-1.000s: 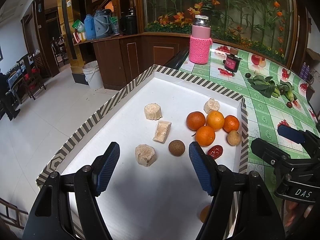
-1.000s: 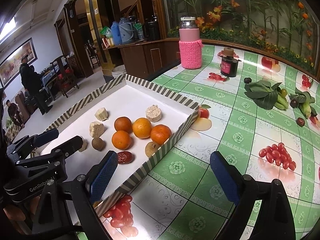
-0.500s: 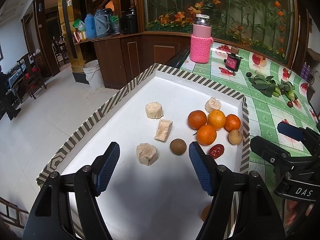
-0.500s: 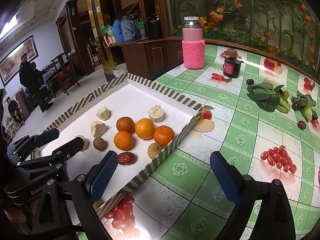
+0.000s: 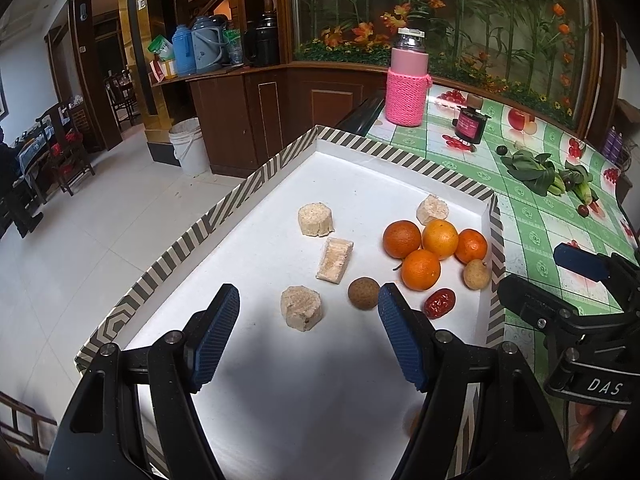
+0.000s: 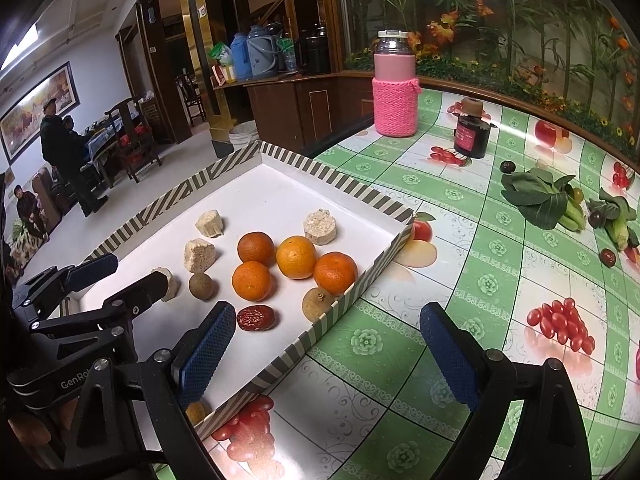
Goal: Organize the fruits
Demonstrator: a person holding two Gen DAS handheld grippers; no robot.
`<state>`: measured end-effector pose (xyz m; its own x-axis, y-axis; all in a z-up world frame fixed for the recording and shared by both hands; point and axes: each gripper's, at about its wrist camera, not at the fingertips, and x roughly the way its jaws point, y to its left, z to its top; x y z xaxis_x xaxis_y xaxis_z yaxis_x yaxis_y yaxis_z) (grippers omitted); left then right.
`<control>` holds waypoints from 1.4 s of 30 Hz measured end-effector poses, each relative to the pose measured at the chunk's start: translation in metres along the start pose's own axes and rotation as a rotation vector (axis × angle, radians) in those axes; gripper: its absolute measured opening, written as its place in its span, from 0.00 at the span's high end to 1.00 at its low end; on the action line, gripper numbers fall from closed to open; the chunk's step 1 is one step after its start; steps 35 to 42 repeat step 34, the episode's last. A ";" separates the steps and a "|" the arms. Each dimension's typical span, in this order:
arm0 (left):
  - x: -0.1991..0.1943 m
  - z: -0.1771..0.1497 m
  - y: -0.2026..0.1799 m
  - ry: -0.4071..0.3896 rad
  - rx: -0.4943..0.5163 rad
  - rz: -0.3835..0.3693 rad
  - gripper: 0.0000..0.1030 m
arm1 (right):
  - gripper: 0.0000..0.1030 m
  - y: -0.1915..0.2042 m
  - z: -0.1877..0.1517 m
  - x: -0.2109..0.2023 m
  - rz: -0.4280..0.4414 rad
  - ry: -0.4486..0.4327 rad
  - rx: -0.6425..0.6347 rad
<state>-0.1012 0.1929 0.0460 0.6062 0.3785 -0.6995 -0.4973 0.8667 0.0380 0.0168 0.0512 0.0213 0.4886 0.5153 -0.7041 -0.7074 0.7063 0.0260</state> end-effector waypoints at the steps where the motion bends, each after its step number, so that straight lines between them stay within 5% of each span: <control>1: 0.000 0.000 0.000 -0.001 0.000 0.000 0.30 | 0.09 0.001 0.000 0.000 0.001 0.002 -0.001; 30: -0.007 -0.001 0.000 -0.046 0.019 0.021 0.30 | 0.08 0.005 0.000 0.002 0.016 0.003 -0.014; 42: -0.013 0.003 -0.009 -0.030 0.019 -0.032 0.30 | 0.08 -0.005 -0.002 -0.008 0.007 -0.009 0.006</control>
